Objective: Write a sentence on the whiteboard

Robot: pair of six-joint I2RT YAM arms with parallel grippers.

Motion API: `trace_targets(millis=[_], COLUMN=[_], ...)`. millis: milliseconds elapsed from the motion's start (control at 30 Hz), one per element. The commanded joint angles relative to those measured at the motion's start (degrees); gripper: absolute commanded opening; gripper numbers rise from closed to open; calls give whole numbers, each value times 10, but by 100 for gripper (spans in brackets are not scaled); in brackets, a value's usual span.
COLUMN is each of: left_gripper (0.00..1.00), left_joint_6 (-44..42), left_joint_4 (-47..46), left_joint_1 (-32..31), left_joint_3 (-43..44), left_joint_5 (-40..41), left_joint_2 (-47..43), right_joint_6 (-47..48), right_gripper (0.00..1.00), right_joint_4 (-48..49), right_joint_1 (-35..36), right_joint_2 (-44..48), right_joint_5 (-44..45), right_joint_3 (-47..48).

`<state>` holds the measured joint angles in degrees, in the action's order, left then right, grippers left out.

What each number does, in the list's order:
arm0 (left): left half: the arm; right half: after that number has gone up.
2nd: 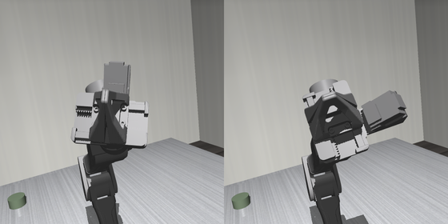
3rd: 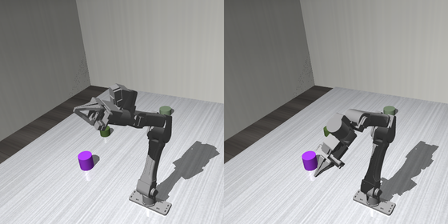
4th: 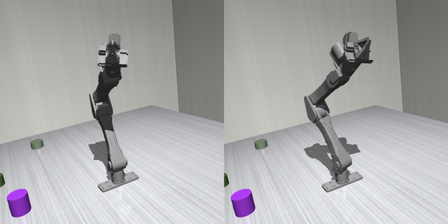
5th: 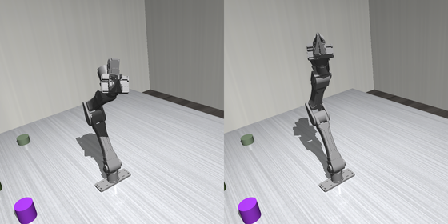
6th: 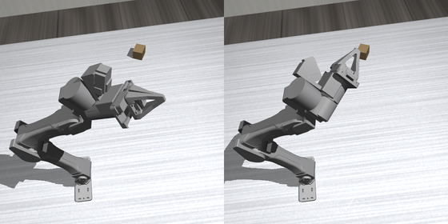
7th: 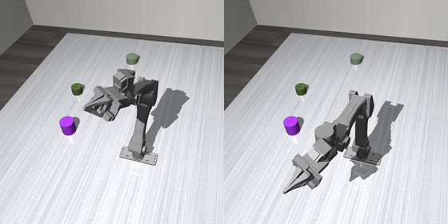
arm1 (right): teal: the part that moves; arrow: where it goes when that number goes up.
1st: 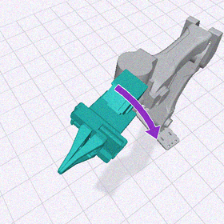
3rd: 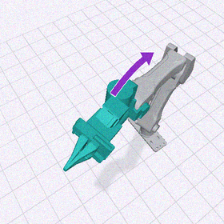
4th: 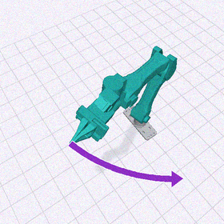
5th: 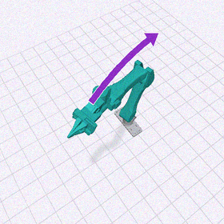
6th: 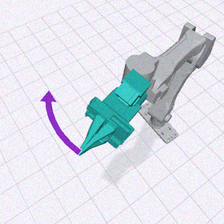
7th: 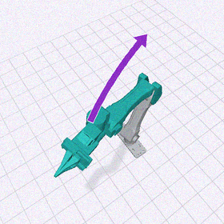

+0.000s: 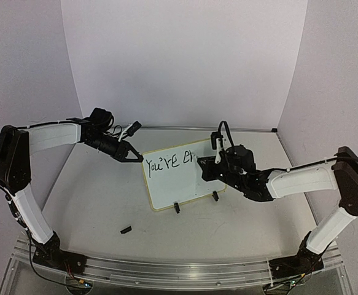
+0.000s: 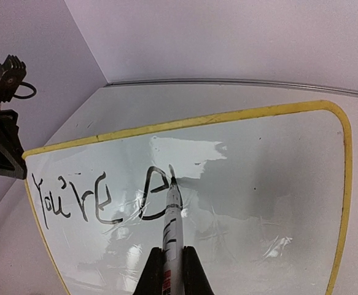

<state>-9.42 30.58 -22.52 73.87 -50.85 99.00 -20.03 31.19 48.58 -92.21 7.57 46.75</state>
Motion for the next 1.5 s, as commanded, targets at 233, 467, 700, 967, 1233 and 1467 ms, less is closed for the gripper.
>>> trace_targets(millis=[233, 467, 700, 967, 1233, 1467], left_gripper=[0, 0, 0, 0, 0, 0], left_joint_6=[-29, -29, -29, -29, -29, -29], left_joint_4=[6, 6, 7, 6, 6, 6], left_joint_1=[-11, -11, -11, -11, -12, -13], left_joint_3=[16, 16, 17, 17, 17, 16], left_joint_5=[25, 25, 26, 26, 26, 27], left_joint_2=[-9, -9, -9, -9, -9, -10], right_joint_6=[-1, -6, -23, -44, -44, -30], right_gripper=[0, 0, 0, 0, 0, 0], right_joint_4=[12, 2, -2, -2, -1, -26], right_joint_1=[0, 0, 0, 2, 6, 6], right_joint_2=[7, 10, 16, 29, 40, 98], right_joint_5=[66, 60, 43, 27, 21, 3], right_joint_3=[2, -6, -29, -58, -63, -53])
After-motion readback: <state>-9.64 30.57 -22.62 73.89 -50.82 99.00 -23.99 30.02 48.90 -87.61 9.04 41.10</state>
